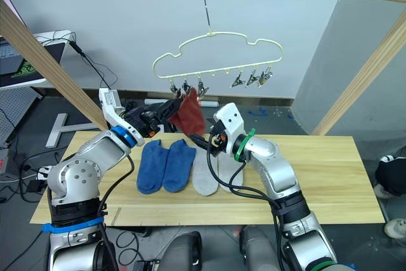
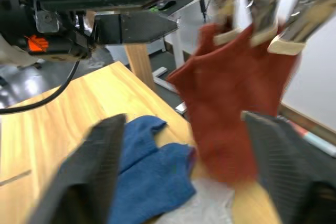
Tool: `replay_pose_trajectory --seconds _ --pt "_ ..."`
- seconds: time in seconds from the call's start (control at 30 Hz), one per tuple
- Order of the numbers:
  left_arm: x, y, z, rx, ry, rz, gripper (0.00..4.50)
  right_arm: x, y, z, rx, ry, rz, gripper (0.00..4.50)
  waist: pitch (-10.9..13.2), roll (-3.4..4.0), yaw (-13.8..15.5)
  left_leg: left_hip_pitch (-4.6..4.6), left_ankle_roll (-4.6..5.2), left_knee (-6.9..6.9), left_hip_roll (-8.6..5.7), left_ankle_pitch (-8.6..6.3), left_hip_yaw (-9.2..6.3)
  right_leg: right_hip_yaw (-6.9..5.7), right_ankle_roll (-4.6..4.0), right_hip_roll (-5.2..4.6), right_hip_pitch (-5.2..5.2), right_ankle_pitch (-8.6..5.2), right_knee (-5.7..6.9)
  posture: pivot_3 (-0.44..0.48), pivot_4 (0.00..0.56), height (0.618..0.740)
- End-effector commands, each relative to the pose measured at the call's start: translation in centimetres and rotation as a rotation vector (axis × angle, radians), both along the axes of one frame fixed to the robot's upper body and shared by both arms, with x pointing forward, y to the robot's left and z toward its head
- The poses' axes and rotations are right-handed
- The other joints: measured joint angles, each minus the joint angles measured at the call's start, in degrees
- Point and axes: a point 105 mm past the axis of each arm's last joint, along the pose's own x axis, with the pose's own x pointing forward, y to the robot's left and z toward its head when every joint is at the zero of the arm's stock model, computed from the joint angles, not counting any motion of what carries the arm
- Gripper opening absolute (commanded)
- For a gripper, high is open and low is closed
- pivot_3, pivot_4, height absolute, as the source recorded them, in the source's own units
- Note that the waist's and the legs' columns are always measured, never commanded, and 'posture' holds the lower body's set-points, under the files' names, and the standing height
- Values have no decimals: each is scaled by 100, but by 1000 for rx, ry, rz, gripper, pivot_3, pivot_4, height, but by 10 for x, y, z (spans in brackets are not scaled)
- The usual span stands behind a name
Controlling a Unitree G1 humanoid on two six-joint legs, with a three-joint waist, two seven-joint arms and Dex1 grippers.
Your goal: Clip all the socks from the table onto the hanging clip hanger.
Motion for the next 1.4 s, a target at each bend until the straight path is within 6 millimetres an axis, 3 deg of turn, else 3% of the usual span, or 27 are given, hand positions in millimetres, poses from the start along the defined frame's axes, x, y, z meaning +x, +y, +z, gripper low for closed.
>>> replay_pose_trajectory --seconds 0.03,0.23,0.37,0.53,0.73,0.9,1.4 --pt "-9 -13 14 78 -111 -27 4500 2 -14 2 -5 -10 -15 4471 0 0 22 -2 0 0 0 0 -1 0 0 0 0 0 -1 19 248 740" --pt "-5 -32 2 230 -177 -25 4500 8 -46 6 -49 -54 -94 4471 0 0 40 -1 0 0 -4 0 1 2 -1 -2 1 0 -1 13 250 740" --pt "7 -50 6 279 -280 0 3538 8 -75 17 -72 -90 -154 4500 0 0 58 -5 1 0 -6 0 4 2 -1 -5 1 0 -8 -13 253 740" --pt "16 -66 -1 321 -319 14 1960 3 -87 33 -58 -134 -174 4500 0 0 7 -7 2 -3 -3 -1 7 4 -1 3 0 0 -20 -42 256 740" --pt "31 -77 -7 342 -342 87 1960 -6 -98 63 -15 -222 -185 4500 0 0 9 -10 3 -7 0 -1 1 5 0 7 1 0 -27 -73 254 740" --pt "40 -78 -7 344 -360 139 1960 -15 -93 76 52 -236 -155 4500 0 0 2 -10 3 -6 -4 -1 7 4 1 5 2 1 -31 -91 253 740" --pt "58 -84 2 381 -438 195 1960 -20 -89 85 77 -248 -159 4500 0 0 -77 -17 3 -6 -6 -1 5 0 2 4 2 2 -37 -116 244 740"
